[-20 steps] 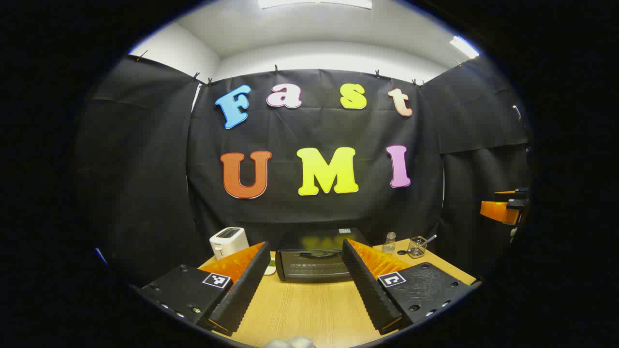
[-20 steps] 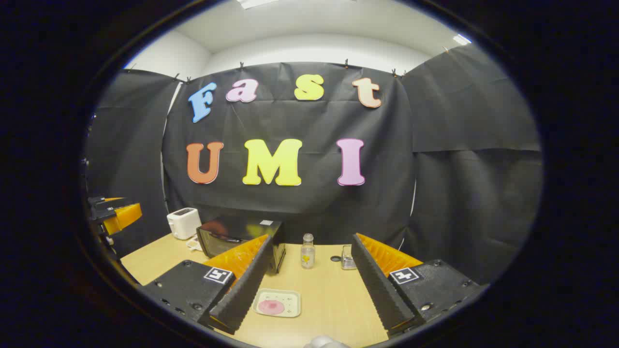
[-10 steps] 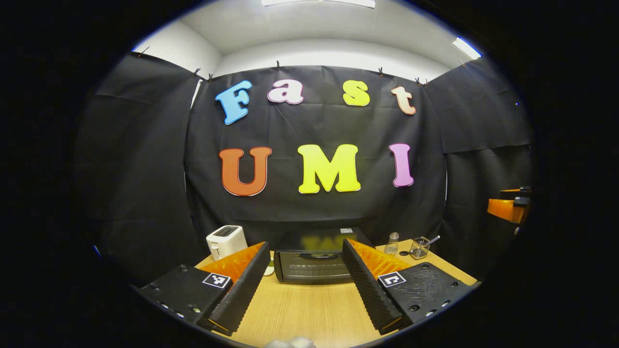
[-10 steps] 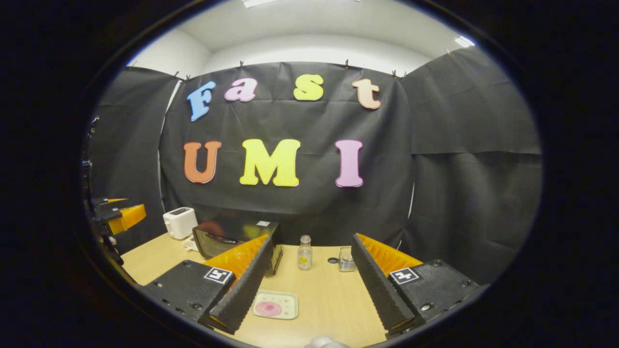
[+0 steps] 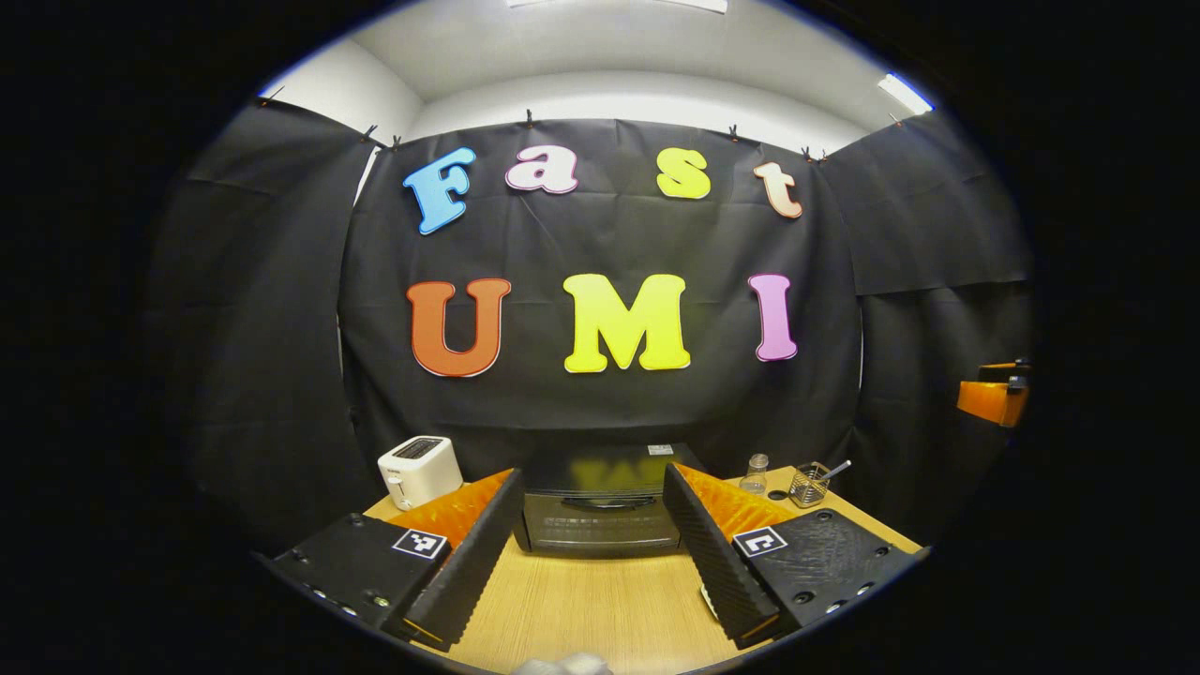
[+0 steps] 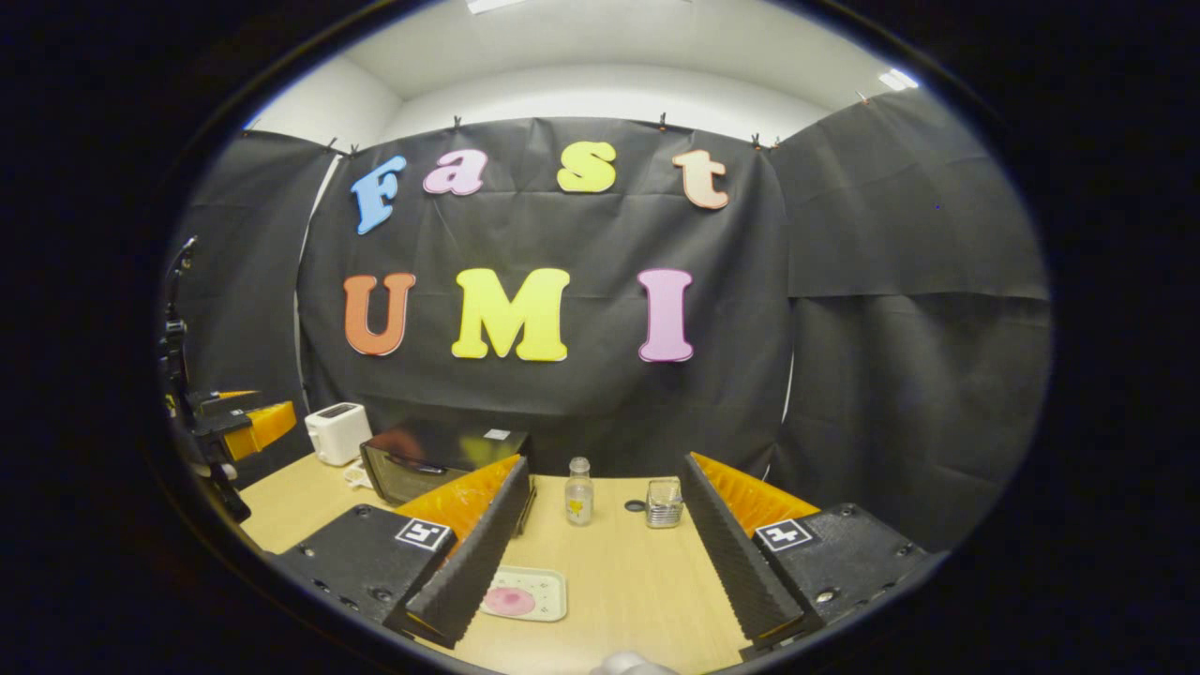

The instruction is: Open the electric oven with the left hand, put the food in, and close the electric oven.

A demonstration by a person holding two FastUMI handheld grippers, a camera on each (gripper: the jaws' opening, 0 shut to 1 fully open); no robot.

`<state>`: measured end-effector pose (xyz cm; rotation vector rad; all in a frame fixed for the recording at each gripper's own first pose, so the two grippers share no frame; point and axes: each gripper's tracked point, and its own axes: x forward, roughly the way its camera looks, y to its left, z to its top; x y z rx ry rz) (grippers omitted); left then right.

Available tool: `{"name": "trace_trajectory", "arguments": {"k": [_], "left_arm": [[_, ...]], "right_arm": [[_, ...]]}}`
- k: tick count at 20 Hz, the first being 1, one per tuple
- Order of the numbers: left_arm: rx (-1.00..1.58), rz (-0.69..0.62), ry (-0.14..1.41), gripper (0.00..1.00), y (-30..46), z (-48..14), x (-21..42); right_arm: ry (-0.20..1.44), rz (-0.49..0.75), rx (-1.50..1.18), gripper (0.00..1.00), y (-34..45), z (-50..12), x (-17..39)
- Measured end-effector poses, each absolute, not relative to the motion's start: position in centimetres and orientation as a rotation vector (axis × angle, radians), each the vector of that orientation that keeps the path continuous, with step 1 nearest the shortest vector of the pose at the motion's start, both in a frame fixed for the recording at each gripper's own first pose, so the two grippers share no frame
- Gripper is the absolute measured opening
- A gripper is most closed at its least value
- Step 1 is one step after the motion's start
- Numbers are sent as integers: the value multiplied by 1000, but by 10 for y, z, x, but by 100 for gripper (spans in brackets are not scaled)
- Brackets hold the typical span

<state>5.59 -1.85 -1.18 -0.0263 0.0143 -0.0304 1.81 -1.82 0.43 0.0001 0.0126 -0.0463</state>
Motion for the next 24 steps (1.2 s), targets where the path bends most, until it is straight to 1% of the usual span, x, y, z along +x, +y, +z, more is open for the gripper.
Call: {"name": "trace_trajectory", "arguments": {"k": [14, 16, 19, 24], "left_arm": [[-5, -43, 14, 95, -6, -13, 57], [1, -46, 27, 95, -9, -18, 62], [-8, -41, 26, 95, -15, -15, 69], [-21, -56, 32, 95, -27, -20, 90]], "right_arm": [[29, -81, 20, 100, -7, -10, 13], [23, -79, 25, 100, -7, -11, 11], [56, -61, 30, 100, -6, -22, 14], [67, -56, 37, 100, -9, -22, 23]]}}
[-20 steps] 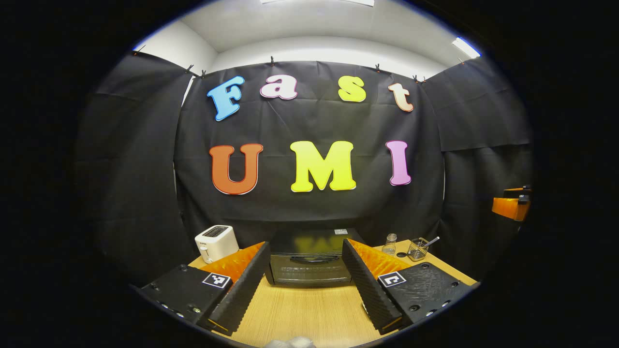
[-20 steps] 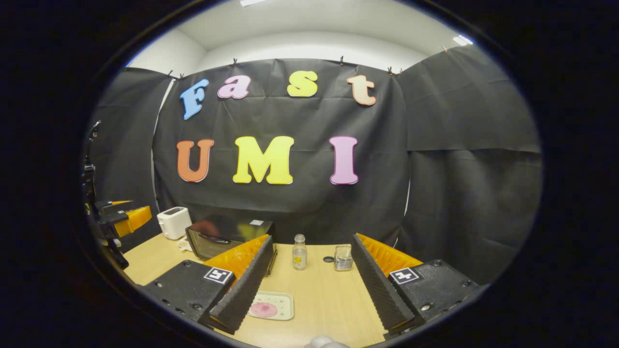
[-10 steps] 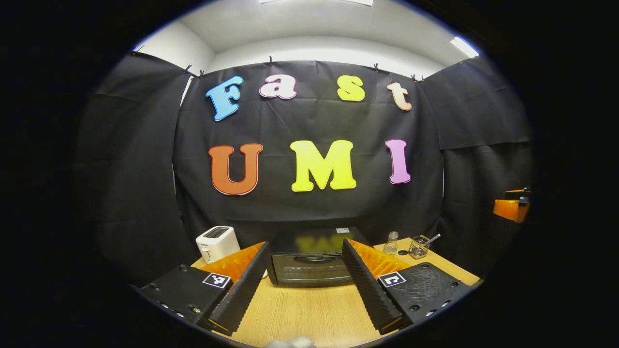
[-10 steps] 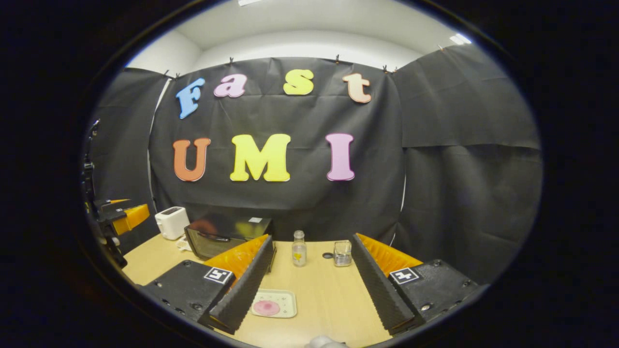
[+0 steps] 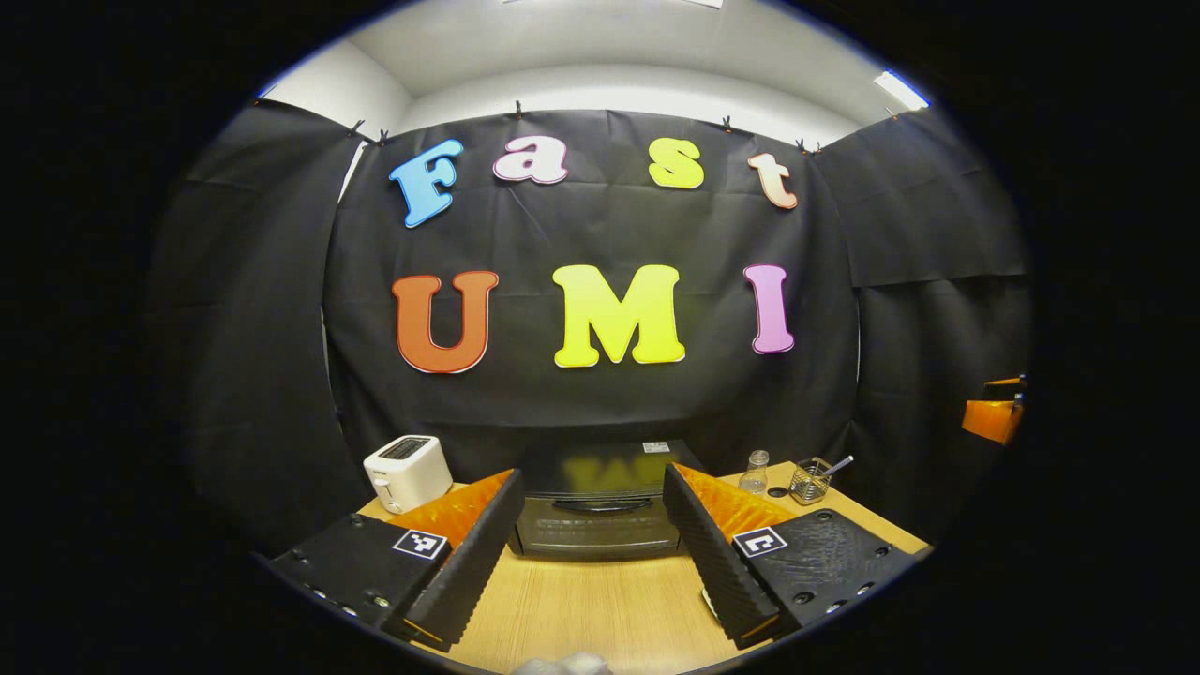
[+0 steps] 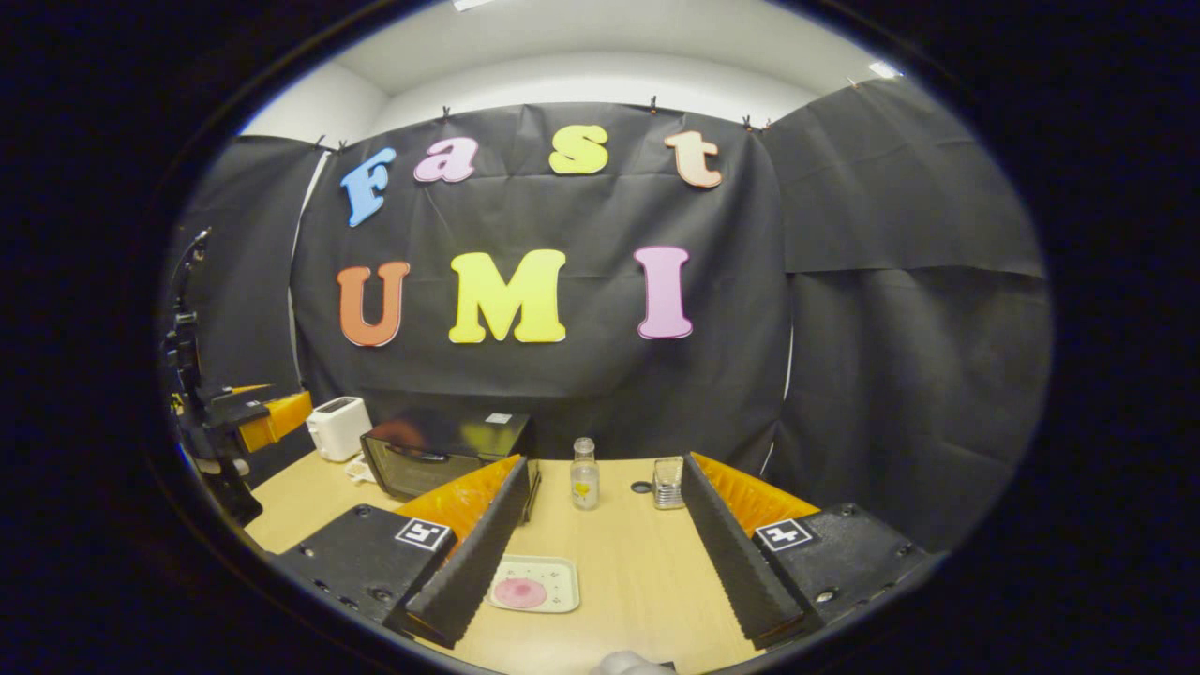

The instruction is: Open the electric oven with the left hand, put the food in, and close the electric oven.

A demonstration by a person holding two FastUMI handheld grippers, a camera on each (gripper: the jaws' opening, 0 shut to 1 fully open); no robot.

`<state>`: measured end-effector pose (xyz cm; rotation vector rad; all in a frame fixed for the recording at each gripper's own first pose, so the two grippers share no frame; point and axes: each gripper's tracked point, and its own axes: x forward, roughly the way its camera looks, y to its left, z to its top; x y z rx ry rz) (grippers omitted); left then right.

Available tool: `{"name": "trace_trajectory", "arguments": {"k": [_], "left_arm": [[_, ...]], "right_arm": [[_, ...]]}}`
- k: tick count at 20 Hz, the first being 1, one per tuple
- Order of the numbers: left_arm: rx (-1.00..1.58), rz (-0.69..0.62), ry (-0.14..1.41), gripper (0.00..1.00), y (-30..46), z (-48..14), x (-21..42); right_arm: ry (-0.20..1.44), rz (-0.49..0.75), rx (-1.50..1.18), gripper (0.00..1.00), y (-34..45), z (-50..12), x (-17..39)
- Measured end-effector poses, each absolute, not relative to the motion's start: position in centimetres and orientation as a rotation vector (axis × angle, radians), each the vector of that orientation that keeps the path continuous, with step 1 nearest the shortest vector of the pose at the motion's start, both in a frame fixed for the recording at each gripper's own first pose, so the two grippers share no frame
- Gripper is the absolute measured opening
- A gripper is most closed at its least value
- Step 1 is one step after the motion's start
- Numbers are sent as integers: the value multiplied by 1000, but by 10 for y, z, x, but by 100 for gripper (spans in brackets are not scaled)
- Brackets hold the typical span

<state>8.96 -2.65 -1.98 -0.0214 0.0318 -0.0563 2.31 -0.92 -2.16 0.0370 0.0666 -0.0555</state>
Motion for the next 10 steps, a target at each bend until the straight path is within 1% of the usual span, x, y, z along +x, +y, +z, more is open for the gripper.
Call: {"name": "trace_trajectory", "arguments": {"k": [4, 8, 10], "left_arm": [[-35, -67, 42, 95, -36, -37, 139], [-69, -74, 131, 95, -48, -81, 201], [-64, -52, 180, 95, -43, -107, 228]], "right_arm": [[76, -59, 17, 100, -13, -19, 26], [98, -78, 0, 100, -22, -16, 24], [111, -101, -23, 100, -31, -15, 21]]}}
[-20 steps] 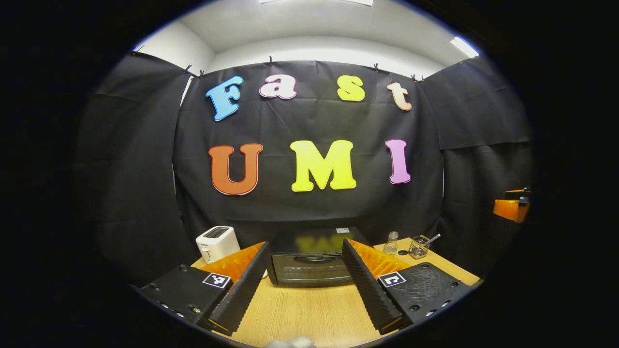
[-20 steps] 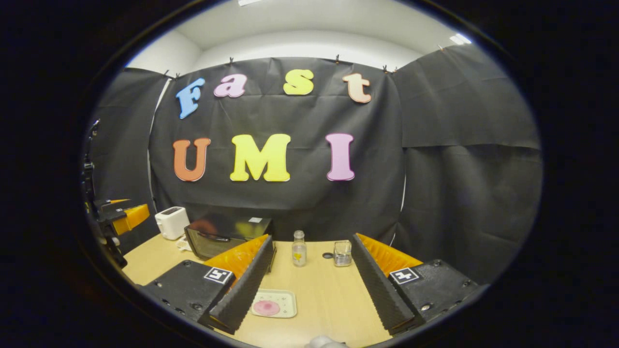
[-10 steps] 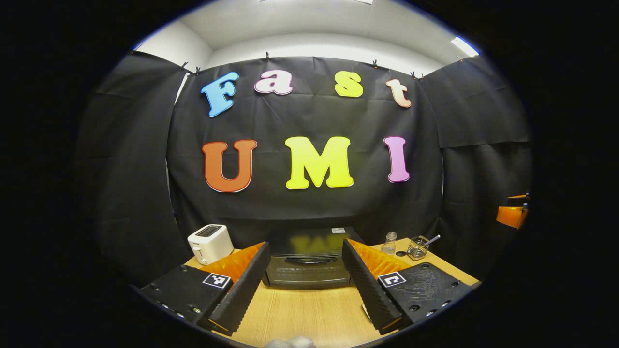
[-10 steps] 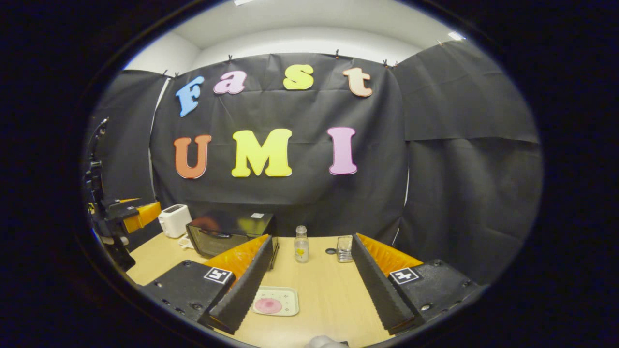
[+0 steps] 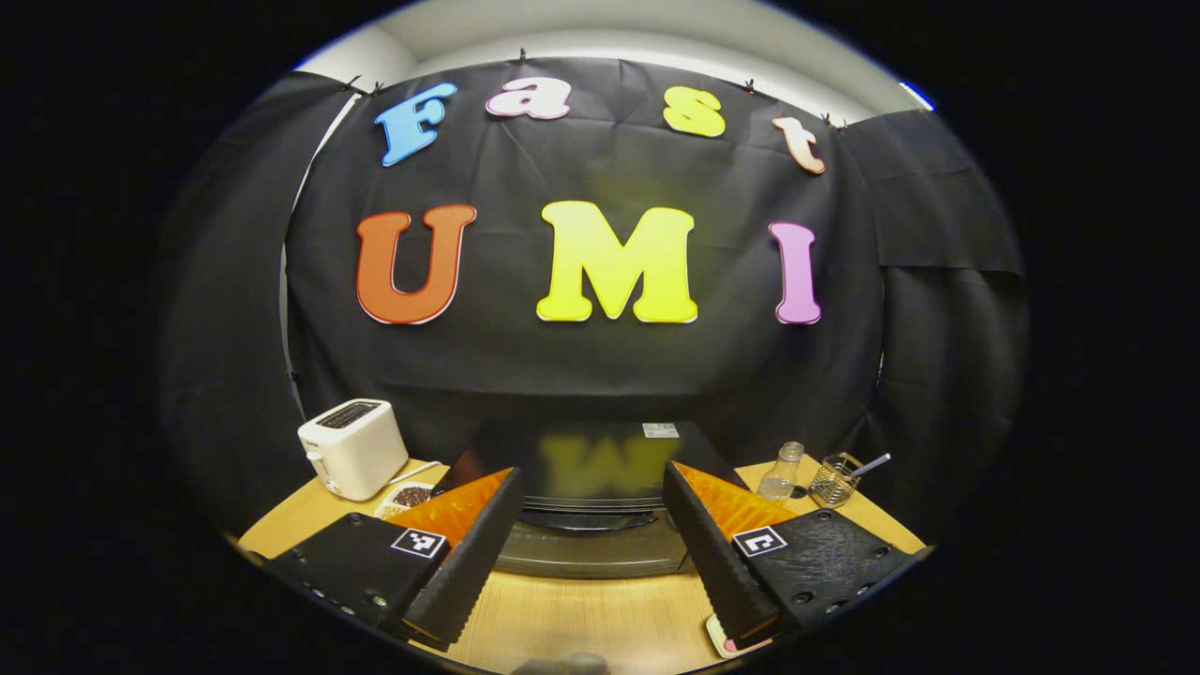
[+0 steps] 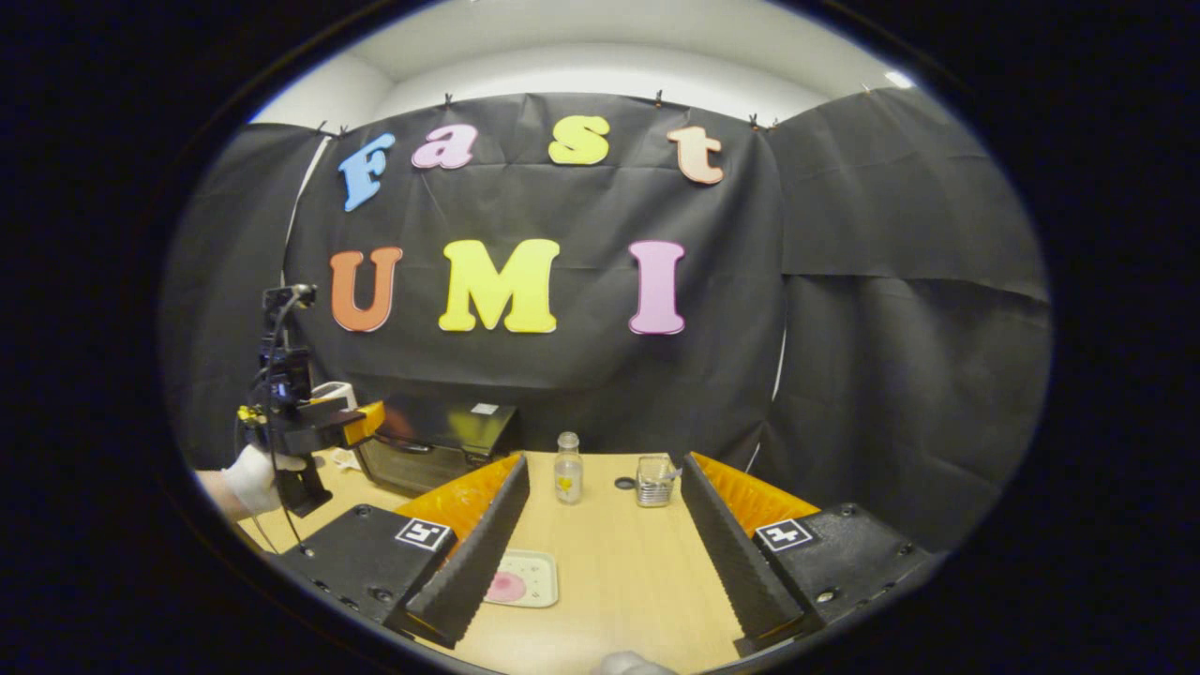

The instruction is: Open the electric oven with the left hand, put the food in, and close the electric oven.

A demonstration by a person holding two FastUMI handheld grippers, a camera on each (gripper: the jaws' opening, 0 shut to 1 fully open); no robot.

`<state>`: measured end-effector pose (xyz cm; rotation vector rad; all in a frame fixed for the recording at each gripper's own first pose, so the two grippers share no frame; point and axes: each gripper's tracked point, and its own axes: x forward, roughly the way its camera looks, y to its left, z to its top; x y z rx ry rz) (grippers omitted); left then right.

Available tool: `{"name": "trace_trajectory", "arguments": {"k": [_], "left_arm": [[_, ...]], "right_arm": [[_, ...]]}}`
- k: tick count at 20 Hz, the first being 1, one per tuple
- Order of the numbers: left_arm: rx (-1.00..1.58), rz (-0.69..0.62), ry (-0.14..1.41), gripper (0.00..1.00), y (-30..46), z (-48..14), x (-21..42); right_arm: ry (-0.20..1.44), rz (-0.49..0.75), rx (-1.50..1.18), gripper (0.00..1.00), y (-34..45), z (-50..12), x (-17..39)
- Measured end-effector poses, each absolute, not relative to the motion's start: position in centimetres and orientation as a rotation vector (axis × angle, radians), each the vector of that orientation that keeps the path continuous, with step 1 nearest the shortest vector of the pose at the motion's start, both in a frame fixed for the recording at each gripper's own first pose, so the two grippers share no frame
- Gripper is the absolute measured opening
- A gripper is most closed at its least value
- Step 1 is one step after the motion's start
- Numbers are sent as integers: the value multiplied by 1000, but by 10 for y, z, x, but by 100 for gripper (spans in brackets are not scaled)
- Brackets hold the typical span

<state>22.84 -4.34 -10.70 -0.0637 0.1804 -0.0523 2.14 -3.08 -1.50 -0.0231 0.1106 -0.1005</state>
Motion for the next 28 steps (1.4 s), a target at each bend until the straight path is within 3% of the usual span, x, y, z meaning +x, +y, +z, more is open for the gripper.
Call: {"name": "trace_trajectory", "arguments": {"k": [9, 22, 24, 28], "left_arm": [[-8, -38, 305, 95, -42, -173, 274], [-45, -69, 371, 96, -44, -178, 253], [-69, -59, 478, 100, -41, -210, 239], [-48, -44, 292, 96, -31, -172, 248]], "right_arm": [[159, -152, -45, 100, -47, -22, 17], [160, -109, -25, 100, -28, -28, 4], [161, -109, -20, 100, -28, -31, 0], [148, -117, -37, 100, -34, -28, -7]]}}
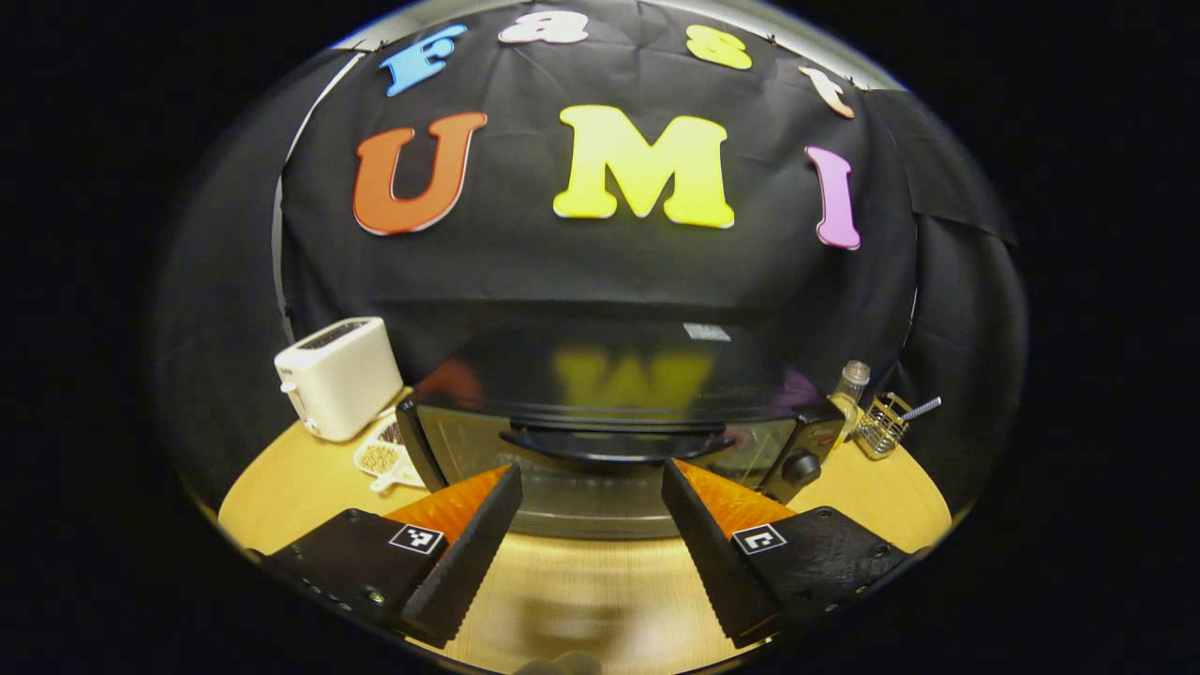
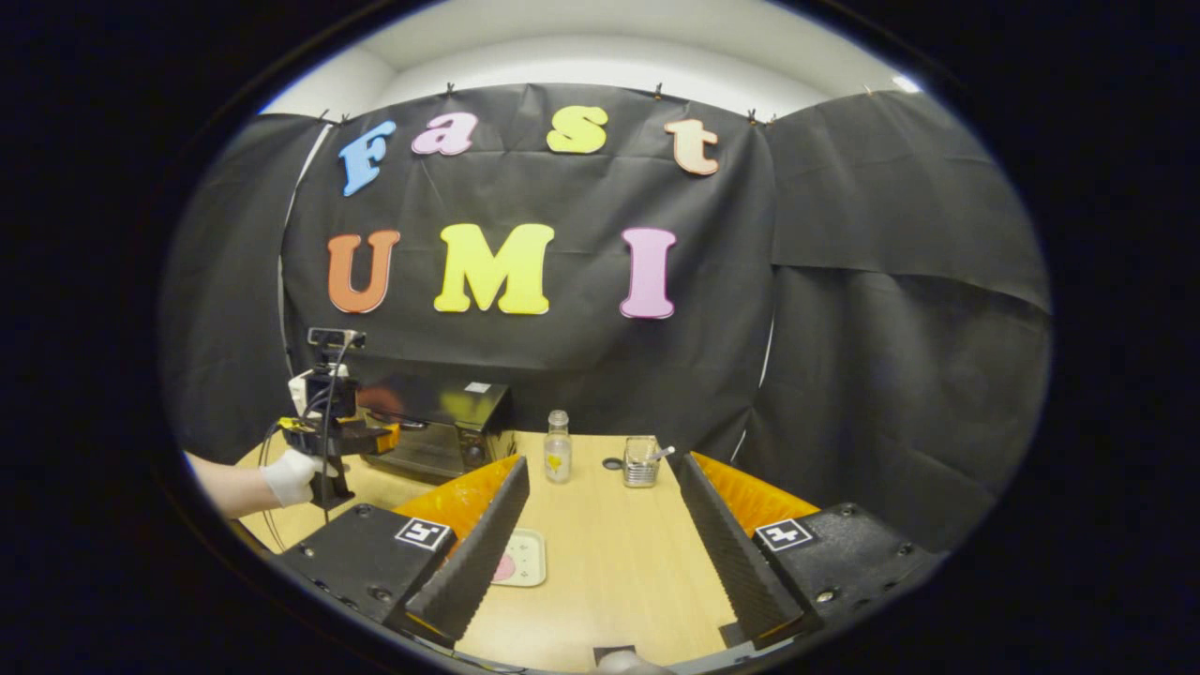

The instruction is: Open the electric oven with the left hand, put the food in, and close the electric oven.

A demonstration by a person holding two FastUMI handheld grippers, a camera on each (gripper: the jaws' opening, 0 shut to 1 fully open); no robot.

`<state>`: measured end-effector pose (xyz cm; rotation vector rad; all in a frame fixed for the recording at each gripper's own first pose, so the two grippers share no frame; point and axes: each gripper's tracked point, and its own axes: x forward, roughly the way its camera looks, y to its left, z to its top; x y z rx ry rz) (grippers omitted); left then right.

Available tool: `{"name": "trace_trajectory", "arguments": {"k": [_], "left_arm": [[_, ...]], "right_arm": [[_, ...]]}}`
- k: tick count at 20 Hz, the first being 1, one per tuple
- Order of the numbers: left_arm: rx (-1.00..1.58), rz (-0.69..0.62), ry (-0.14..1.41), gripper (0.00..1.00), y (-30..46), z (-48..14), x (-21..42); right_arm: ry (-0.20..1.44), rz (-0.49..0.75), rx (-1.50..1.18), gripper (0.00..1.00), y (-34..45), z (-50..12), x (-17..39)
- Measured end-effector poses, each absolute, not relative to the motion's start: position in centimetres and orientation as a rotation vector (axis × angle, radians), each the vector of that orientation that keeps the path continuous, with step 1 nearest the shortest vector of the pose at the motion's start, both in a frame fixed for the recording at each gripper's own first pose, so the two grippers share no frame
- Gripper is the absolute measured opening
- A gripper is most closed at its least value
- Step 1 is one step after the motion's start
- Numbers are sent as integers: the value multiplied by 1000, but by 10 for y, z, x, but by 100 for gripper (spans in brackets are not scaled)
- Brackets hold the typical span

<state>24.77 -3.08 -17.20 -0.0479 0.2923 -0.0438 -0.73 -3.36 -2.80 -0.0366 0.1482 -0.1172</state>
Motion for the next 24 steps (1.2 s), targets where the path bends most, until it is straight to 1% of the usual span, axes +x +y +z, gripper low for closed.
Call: {"name": "trace_trajectory", "arguments": {"k": [2, 4, 7, 11, 18, 24], "left_arm": [[-16, -60, 247, 95, -35, -158, 258], [-37, -84, 263, 95, -44, -159, 269], [-28, -86, 305, 96, -47, -171, 284], [9, -69, 322, 96, -47, -173, 282], [7, -91, 325, 96, -47, -183, 236], [28, -103, 362, 96, -46, -211, 183]], "right_arm": [[162, -126, -48, 100, -39, -31, -5], [165, -134, -44, 100, -41, -28, -2], [171, -131, -54, 100, -37, -27, 3], [177, -117, -68, 100, -30, -26, 12], [203, -53, -52, 100, -6, -37, 23], [191, -27, -66, 100, 8, -35, 16]]}}
